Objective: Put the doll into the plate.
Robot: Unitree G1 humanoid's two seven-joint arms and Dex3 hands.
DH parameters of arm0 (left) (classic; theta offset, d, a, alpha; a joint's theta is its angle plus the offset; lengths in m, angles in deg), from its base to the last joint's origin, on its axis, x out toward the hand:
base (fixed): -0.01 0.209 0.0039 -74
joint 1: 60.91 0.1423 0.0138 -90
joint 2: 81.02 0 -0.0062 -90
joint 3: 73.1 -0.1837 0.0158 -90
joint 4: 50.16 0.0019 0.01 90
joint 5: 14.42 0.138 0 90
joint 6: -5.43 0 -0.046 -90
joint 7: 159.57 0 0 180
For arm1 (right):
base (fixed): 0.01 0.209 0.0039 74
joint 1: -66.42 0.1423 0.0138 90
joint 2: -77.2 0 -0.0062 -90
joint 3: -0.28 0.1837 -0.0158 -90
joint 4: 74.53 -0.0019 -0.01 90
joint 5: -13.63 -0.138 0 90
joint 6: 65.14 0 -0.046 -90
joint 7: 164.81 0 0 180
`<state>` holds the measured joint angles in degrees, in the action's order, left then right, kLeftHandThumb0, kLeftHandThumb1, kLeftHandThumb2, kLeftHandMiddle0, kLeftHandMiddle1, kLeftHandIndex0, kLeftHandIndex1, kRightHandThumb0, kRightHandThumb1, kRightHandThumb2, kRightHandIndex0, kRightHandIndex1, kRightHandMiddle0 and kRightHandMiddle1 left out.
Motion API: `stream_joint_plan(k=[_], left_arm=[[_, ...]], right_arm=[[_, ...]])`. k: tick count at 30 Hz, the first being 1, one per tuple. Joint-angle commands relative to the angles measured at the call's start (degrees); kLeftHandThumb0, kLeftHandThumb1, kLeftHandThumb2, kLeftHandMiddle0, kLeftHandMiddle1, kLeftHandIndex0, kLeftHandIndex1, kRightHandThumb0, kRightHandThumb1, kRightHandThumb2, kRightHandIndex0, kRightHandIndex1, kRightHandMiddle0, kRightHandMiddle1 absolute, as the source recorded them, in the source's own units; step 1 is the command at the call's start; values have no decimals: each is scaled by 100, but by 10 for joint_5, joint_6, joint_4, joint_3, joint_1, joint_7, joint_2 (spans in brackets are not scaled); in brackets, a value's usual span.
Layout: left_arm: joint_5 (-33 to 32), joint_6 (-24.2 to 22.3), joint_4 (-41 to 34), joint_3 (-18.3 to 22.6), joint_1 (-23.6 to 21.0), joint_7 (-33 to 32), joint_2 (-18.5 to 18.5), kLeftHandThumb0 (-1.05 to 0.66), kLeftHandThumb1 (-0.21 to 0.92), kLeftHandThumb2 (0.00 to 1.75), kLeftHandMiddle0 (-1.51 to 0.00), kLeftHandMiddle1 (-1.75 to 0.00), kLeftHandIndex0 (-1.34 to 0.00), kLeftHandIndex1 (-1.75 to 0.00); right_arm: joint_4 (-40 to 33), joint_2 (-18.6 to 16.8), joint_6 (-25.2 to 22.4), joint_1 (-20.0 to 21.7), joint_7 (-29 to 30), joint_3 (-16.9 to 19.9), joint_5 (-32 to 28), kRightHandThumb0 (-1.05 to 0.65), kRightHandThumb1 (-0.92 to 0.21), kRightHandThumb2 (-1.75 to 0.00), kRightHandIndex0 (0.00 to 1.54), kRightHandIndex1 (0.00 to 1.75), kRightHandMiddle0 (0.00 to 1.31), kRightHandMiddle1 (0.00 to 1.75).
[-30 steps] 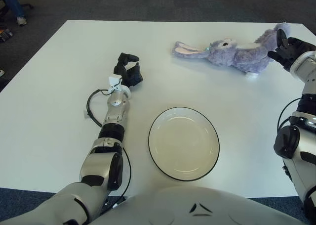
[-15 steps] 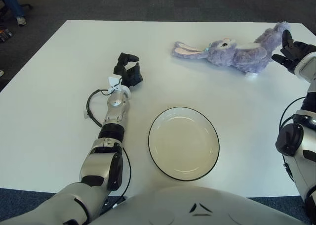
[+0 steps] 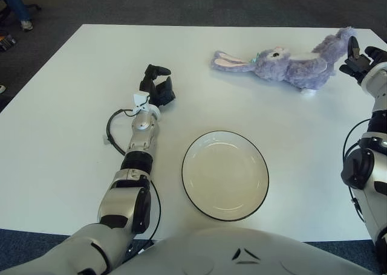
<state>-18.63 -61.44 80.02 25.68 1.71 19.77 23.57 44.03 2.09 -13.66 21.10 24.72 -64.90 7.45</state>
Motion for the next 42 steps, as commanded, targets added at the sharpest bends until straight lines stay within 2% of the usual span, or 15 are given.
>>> stream_joint_plan(k=[1,6,8,11,17,18,19,21,23,27,31,35,37,41,42], left_arm=[[-1,-7,6,0,18,-3,3,-39,62,93,-100,-175,-38,-175],[-2,-8,6,1,18,-3,3,-39,62,93,-100,-175,-38,-175],[-3,-8,6,1,18,-3,3,-39,62,93,-101,-175,-38,-175],[-3,-8,6,2,18,-3,4,-39,62,93,-101,-175,-38,-175],[-4,-8,7,3,17,-2,4,-39,62,93,-101,-175,-38,-175],[-4,-8,7,3,17,-2,5,-39,62,93,-101,-175,-38,-175],[-5,-8,7,3,17,-1,5,-39,62,93,-101,-175,-38,-175],[-6,-8,7,4,17,0,5,-39,62,93,-101,-175,-38,-175],[-7,-9,7,4,17,1,5,-39,62,93,-101,-175,-38,-175],[-7,-10,4,4,18,0,6,-39,62,93,-101,-175,-38,-175],[-3,-9,5,4,18,-4,5,-39,62,92,-101,-175,-38,-175],[-1,-6,4,3,20,-5,5,-39,62,92,-101,-175,-37,-175],[-1,-6,4,3,20,-5,5,-39,62,92,-101,-175,-37,-175],[-1,-9,0,2,22,-5,7,-39,62,92,-101,-175,-38,-175],[-1,-9,-1,2,22,-5,7,-39,62,93,-101,-175,-38,-175]], right_arm=[[29,13,28,11,18,-14,22,-47,-46,-84,22,160,0,17],[70,19,56,22,29,-17,27,-50,-50,-80,18,143,0,3],[89,22,69,29,32,-17,27,-52,-52,-78,17,114,0,1],[113,24,90,38,36,-15,26,-53,-55,-75,17,92,0,0],[139,23,114,50,40,-18,23,-55,-58,-71,19,73,0,0],[141,22,118,51,41,-19,23,-55,-58,-70,20,74,0,0],[182,29,150,60,31,-20,24,-57,-58,-69,22,76,0,0],[231,38,190,70,18,-23,25,-59,-57,-67,20,99,0,0],[234,37,198,73,13,-28,26,-61,-57,-66,18,117,0,0],[244,34,205,85,12,-37,25,-66,-60,-64,15,115,0,0],[264,32,214,102,11,-46,27,-68,-62,-59,17,104,0,18],[277,35,225,109,9,-57,30,-78,-65,-52,14,125,0,34],[283,36,231,112,8,-61,31,-83,-67,-47,13,130,0,37],[296,38,241,119,3,-70,32,-93,-76,-35,9,160,0,49],[300,39,243,121,2,-72,33,-95,-78,-32,9,163,0,49]])
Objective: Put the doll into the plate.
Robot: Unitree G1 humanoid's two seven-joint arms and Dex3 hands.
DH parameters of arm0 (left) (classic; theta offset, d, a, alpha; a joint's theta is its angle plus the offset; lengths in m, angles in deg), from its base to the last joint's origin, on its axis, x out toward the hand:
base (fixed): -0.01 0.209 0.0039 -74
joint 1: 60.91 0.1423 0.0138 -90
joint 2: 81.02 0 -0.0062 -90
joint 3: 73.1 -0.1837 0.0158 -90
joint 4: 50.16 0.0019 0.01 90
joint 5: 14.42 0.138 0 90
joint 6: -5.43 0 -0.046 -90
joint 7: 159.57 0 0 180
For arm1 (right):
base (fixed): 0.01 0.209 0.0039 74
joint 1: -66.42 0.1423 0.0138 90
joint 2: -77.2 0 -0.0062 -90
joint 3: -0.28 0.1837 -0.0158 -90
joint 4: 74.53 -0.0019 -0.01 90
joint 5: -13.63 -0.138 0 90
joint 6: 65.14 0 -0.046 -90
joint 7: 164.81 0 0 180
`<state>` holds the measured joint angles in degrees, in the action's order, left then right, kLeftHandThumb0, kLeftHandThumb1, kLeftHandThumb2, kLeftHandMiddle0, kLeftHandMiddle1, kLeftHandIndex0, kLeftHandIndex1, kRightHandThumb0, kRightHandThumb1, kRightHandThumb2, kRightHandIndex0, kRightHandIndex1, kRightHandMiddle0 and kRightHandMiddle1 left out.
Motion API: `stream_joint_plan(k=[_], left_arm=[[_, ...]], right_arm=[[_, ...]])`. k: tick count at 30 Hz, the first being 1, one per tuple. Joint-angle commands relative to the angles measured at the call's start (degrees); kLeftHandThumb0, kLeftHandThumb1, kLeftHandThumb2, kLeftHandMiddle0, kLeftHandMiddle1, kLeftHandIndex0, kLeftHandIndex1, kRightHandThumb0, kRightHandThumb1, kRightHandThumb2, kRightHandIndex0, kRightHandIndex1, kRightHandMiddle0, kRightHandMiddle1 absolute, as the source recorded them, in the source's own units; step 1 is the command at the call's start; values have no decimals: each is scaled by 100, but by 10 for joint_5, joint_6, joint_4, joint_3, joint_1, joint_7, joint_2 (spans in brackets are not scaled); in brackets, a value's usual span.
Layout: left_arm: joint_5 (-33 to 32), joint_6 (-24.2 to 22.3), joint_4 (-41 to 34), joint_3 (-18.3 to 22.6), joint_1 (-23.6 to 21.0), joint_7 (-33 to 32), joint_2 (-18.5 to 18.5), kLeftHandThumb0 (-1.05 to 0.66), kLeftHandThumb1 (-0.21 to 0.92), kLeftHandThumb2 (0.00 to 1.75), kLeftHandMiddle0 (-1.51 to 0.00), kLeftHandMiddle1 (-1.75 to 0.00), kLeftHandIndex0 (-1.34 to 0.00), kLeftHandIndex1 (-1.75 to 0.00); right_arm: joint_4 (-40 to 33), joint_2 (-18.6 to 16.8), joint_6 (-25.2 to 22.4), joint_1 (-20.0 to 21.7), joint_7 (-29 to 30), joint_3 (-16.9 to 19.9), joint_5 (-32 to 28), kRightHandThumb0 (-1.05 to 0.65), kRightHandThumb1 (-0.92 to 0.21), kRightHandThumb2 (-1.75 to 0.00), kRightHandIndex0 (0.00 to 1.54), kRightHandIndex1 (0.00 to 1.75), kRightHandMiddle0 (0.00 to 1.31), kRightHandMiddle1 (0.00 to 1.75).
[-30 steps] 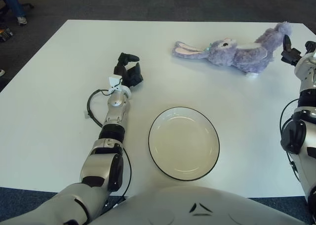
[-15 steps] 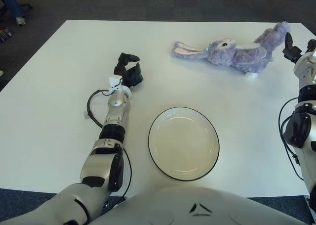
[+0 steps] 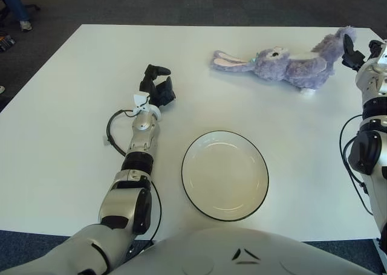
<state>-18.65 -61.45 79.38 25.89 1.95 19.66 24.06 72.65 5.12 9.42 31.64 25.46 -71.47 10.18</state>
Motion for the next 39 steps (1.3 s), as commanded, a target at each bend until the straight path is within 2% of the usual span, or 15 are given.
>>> stream_joint_plan(k=[1,3,7,13,15,17,21,27,30,35,39], left_arm=[[-1,-9,6,0,20,-4,2,-39,62,93,-101,-175,-38,-175],[-1,-8,6,0,20,-4,2,-39,62,93,-101,-175,-38,-175],[1,-2,6,-1,21,-6,3,-39,62,93,-101,-175,-38,-175],[3,3,7,-2,21,-6,3,-39,62,93,-101,-175,-38,-175],[2,4,7,-1,21,-5,3,-39,62,93,-101,-175,-38,-175],[1,4,8,-1,21,-4,3,-39,62,93,-102,-175,-38,-175],[-3,1,7,0,21,0,4,-39,62,93,-102,-175,-38,-175],[-1,-2,7,-1,21,-1,3,-39,62,93,-102,-175,-38,-175],[1,-1,7,-2,21,-2,3,-39,62,93,-102,-175,-38,-175],[1,2,3,-4,24,-1,3,-39,62,93,-102,-175,-38,-175],[3,7,2,-4,25,-5,5,-39,62,93,-102,-175,-38,-175]], right_arm=[[16,8,12,18,-6,-8,6,-98,-82,-27,8,167,0,49],[18,7,10,23,-7,-10,5,-102,-87,-20,8,171,0,46],[13,6,4,28,-10,-7,-3,-104,-90,-16,15,174,0,47],[13,3,7,30,-18,7,-21,-105,-90,-11,29,175,0,72],[10,2,11,29,-27,11,-27,-104,-88,-8,50,175,0,84],[6,1,12,28,-33,12,-31,-104,-88,-7,60,175,0,88],[7,0,10,31,-47,17,-41,-104,-87,-6,69,175,0,86],[-29,-27,-18,33,-42,21,-59,-104,-87,-6,69,175,0,82],[-84,-44,-55,18,-41,16,-64,-103,-87,-5,66,175,0,79],[-113,-35,-97,8,-61,7,-57,-105,-89,-5,56,175,0,53],[-126,-33,-115,5,-64,-6,-45,-105,-90,-5,47,175,0,43]])
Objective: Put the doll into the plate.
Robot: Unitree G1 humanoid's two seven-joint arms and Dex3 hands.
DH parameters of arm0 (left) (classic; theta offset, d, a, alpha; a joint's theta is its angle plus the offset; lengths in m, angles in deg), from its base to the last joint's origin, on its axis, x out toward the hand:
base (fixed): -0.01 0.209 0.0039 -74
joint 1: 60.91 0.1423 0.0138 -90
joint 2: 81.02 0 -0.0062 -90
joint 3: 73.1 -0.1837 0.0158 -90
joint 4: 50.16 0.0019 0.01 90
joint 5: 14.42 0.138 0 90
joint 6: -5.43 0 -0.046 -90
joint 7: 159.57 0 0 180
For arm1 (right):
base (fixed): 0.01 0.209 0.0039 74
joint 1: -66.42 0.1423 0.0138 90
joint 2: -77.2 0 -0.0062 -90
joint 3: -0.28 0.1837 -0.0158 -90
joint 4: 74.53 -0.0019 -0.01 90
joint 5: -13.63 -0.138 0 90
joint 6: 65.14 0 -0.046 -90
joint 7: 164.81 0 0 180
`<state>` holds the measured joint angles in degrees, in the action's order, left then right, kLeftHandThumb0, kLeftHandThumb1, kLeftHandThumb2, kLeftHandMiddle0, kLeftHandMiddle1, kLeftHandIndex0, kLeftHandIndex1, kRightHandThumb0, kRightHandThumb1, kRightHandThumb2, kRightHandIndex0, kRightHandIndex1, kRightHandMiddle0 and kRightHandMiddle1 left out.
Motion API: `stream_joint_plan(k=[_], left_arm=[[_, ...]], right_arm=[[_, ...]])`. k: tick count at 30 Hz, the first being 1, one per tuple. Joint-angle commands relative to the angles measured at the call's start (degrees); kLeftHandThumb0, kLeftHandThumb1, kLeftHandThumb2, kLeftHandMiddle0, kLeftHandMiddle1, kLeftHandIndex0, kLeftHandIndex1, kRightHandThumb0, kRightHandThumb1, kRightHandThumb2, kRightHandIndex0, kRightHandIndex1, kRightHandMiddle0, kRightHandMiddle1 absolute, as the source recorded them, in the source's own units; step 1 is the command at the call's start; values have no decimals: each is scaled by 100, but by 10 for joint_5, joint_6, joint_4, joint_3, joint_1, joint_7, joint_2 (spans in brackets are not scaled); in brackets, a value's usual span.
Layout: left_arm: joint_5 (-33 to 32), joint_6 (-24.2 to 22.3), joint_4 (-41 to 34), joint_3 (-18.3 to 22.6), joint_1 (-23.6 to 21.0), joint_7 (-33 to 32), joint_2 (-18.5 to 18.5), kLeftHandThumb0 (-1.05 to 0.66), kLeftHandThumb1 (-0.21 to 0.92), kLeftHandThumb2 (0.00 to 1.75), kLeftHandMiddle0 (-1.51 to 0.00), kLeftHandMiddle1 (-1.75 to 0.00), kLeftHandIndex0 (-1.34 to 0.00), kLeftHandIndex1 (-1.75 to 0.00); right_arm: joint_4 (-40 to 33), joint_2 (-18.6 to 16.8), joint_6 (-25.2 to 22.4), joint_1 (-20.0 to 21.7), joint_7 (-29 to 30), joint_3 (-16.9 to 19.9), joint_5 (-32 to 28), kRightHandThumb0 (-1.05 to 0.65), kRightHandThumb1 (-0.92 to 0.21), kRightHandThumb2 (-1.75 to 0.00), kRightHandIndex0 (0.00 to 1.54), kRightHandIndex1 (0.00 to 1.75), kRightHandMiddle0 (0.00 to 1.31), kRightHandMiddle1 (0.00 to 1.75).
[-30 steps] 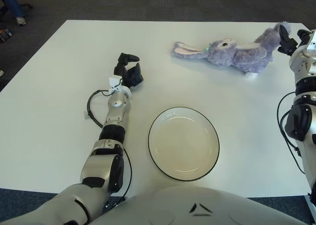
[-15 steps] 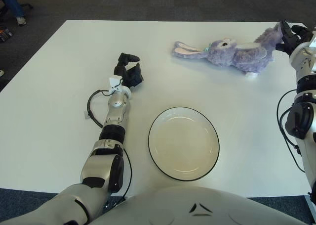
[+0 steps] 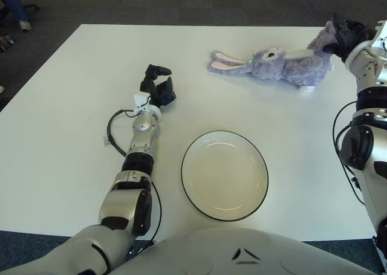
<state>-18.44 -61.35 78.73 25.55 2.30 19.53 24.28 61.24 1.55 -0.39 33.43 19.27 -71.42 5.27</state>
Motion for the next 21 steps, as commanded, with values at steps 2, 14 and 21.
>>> stream_joint_plan(k=[2,14,21], left_arm=[[0,7,9,0,21,-4,4,-39,62,93,-103,-175,-38,-175],[5,3,6,-2,23,-11,3,-39,61,94,-105,-175,-38,-175],[6,-1,4,-2,23,-9,1,-39,62,92,-104,-175,-37,-175]], right_arm=[[-14,2,-18,-14,-3,-10,9,-105,-90,-5,46,175,0,43],[-15,11,-23,-20,-44,-23,12,-100,-88,-3,87,175,0,59],[-14,15,-34,-23,-67,-23,6,-83,-85,-1,103,175,0,88]])
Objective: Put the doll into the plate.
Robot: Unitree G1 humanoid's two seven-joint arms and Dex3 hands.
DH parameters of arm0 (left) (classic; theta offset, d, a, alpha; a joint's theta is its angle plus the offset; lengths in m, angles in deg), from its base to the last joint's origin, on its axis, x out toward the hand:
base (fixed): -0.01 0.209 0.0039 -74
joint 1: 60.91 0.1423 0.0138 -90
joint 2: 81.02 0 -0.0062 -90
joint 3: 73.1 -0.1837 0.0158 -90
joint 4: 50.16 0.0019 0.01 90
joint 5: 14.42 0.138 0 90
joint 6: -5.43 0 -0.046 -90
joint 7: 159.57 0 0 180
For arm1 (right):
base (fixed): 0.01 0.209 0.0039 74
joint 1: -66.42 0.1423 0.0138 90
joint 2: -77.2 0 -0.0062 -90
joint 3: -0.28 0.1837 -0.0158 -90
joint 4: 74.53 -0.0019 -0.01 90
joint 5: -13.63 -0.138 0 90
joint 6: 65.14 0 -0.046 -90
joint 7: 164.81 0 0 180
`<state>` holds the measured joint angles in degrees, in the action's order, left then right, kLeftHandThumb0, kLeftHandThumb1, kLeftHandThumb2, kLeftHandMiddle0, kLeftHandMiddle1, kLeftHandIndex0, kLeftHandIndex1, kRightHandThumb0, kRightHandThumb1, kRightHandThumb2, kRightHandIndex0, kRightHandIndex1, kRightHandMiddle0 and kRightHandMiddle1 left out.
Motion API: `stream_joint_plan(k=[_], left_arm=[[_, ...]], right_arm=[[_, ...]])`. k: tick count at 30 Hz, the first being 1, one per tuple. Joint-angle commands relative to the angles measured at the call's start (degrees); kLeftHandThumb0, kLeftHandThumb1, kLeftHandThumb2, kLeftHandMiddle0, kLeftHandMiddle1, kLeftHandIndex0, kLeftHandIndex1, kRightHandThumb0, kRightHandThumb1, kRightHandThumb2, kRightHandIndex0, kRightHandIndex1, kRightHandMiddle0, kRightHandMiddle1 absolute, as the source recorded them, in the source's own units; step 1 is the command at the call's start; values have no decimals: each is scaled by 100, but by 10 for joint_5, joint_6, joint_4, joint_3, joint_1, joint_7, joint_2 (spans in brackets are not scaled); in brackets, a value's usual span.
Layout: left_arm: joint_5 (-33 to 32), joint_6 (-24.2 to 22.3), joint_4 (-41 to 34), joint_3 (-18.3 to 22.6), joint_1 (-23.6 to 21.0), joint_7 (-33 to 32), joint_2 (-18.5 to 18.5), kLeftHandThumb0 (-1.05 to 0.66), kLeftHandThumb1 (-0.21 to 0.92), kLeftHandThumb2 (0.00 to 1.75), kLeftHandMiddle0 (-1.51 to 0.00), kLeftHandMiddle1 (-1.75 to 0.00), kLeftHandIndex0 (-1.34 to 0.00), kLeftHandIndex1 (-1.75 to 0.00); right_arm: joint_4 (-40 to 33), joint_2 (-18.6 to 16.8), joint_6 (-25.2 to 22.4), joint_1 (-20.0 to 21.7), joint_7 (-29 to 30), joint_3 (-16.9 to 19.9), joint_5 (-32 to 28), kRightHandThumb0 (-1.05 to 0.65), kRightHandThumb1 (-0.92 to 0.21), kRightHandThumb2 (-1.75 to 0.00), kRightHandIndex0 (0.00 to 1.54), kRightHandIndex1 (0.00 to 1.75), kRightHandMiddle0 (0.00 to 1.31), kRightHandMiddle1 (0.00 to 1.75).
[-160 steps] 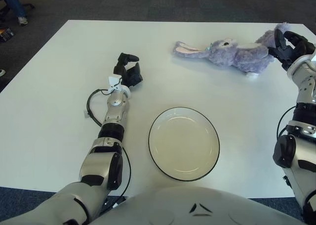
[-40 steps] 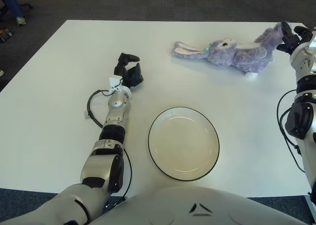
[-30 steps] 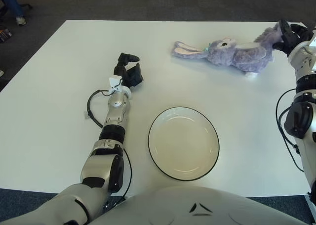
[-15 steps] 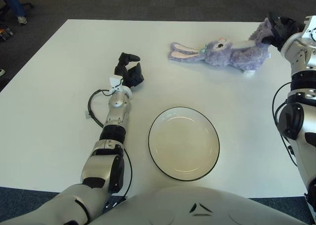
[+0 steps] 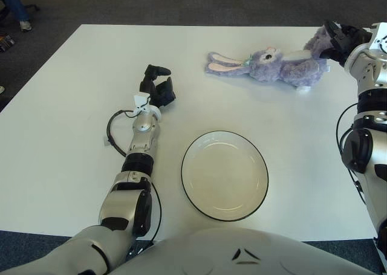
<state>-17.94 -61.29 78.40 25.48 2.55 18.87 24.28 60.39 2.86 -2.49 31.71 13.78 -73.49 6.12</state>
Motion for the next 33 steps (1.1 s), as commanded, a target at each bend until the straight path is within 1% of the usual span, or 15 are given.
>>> stream_joint_plan(k=[1,5,7,8,9,10,11,12,13,14,15,16,20,25,33], left_arm=[[1,-2,7,-1,21,-3,2,-39,62,92,-104,-175,-37,-175],[0,-2,7,-1,21,-2,1,-39,63,92,-103,-175,-37,-175],[0,0,8,0,20,-1,0,-39,63,91,-103,-175,-37,-175],[0,1,8,0,20,-1,0,-39,63,91,-103,-175,-37,-175],[-1,1,8,0,20,-1,1,-39,63,91,-103,-175,-37,-175],[-1,2,8,0,20,-1,1,-39,63,91,-103,-175,-37,-175],[-1,3,9,0,20,-2,1,-39,63,91,-104,-175,-37,-175],[-1,4,10,1,19,-2,1,-39,63,91,-104,-175,-37,-175],[-1,4,10,2,19,-3,1,-39,63,91,-104,-175,-37,-175],[-1,5,11,2,18,-4,1,-39,63,91,-104,-175,-37,-175],[-1,5,11,2,18,-5,1,-39,63,91,-104,-175,-37,-175],[0,6,12,2,18,-6,2,-39,63,91,-104,-175,-37,-175],[0,6,15,4,16,-8,1,-39,63,91,-105,-175,-37,-175],[-1,5,16,3,15,-6,1,-39,63,92,-105,-175,-37,-175],[-4,6,16,3,15,-2,1,-39,62,93,-105,-175,-38,-175]], right_arm=[[-6,2,-15,-6,-14,-3,-1,-81,-85,-1,105,175,0,95],[-8,4,-20,-6,-19,-6,1,-78,-84,-1,108,175,0,111],[-6,5,-22,-6,-23,-6,1,-75,-84,-1,104,175,0,121],[-5,7,-22,-6,-25,-6,1,-73,-84,-1,87,173,0,125],[6,12,-19,-3,-30,-5,1,-70,-83,-1,61,173,0,131],[15,16,-17,-2,-33,-4,1,-65,-82,-2,47,147,0,138],[42,26,-8,4,-39,0,1,-62,-81,-3,41,126,0,143],[62,32,-1,9,-43,2,1,-59,-81,-4,38,118,3,149],[79,35,4,13,-38,6,2,-55,-78,-11,35,106,7,158],[91,37,8,17,-35,7,2,-52,-73,-27,34,105,17,158],[92,33,8,20,-20,9,3,-49,-65,-52,32,105,31,159],[95,31,9,23,-10,10,4,-46,-59,-71,37,112,39,161],[112,23,19,35,36,20,2,-44,-45,-105,36,126,52,167],[118,19,20,41,64,31,-5,-45,-38,-118,34,136,58,169],[114,13,26,40,82,50,-20,-46,-33,-126,27,126,61,170]])
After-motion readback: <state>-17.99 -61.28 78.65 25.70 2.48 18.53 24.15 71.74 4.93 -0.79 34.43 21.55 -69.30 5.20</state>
